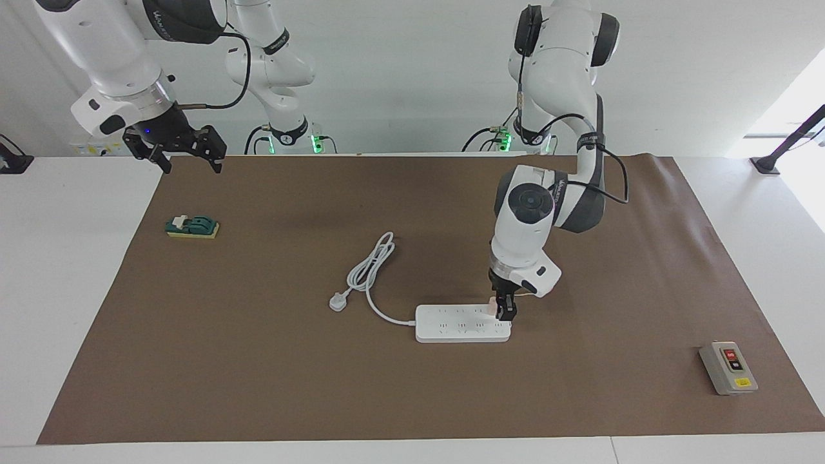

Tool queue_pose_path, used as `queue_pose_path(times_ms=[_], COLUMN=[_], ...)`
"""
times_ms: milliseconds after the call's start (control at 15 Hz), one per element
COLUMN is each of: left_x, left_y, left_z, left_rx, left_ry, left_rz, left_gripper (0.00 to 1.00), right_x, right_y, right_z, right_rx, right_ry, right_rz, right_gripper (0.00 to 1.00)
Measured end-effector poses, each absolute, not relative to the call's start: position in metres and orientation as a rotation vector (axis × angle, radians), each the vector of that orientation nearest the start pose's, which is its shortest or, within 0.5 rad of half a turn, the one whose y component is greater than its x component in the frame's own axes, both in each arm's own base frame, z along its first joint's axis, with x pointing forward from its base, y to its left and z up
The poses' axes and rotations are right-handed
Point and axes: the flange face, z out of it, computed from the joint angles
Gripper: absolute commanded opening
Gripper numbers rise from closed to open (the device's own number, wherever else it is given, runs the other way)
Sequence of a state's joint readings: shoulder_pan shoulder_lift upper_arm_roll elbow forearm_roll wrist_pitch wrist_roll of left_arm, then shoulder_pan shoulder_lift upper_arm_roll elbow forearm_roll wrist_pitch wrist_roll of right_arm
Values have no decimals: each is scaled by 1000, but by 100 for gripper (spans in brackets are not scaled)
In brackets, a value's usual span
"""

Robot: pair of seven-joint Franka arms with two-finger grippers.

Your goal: Plug charger into power strip

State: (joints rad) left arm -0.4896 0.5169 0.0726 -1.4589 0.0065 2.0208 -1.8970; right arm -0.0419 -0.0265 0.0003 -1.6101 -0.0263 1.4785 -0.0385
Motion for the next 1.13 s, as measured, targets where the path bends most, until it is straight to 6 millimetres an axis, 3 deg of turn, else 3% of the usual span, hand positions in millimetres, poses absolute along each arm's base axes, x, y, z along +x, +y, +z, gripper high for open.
queue_pose_path(times_ms=[133,266,665,1131], left_x=[637,636,636,629], left_y=[-288,-278,-256,-161], left_z=[428,455,480,542], left_rx=[-2374,-2458,-2853,-3060], left_ry=[-2109,-2031,-1394,-677], left_rz=[-95,-110,-131,-74], left_gripper=[100,100,100,100], right_x=[535,535,535,535], right_y=[-25,-25,-25,-26], right_z=[613,613,613,613], right_rx=[-3159,-3159,-3159,-3159], right_ry=[7,7,7,8], right_rz=[168,168,168,168], right_gripper=[100,100,100,100])
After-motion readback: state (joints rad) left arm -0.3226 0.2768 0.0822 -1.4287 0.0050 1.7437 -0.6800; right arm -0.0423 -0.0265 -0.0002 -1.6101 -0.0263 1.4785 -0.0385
